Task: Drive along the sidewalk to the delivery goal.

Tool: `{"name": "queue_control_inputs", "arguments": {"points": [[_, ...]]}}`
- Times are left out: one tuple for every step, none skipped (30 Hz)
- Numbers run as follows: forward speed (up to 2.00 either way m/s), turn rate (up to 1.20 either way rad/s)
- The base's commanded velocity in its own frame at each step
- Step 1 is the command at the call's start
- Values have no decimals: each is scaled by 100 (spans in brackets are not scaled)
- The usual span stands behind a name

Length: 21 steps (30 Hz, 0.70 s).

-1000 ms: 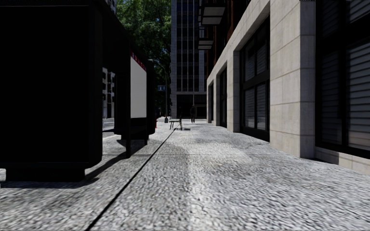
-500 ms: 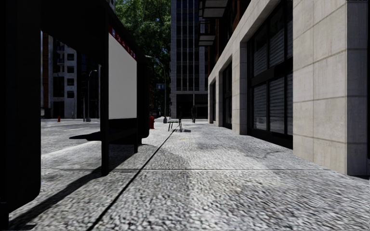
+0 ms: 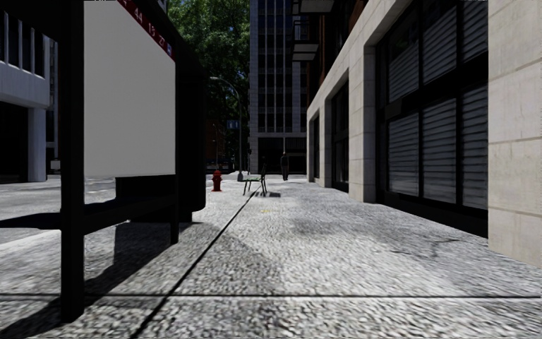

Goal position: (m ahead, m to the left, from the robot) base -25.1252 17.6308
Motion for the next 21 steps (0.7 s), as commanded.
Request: {"name": "queue_control_inputs", "arguments": {"points": [[200, 0], [200, 0], [200, 0], [200, 0], [200, 0], [200, 0], [200, -13], [200, -18], [200, -19], [200, -19], [200, -19], [200, -19], [200, -19], [200, -19], [200, -19], [200, -19], [200, -19], [200, -19], [200, -19], [200, -19], [200, -19]]}}
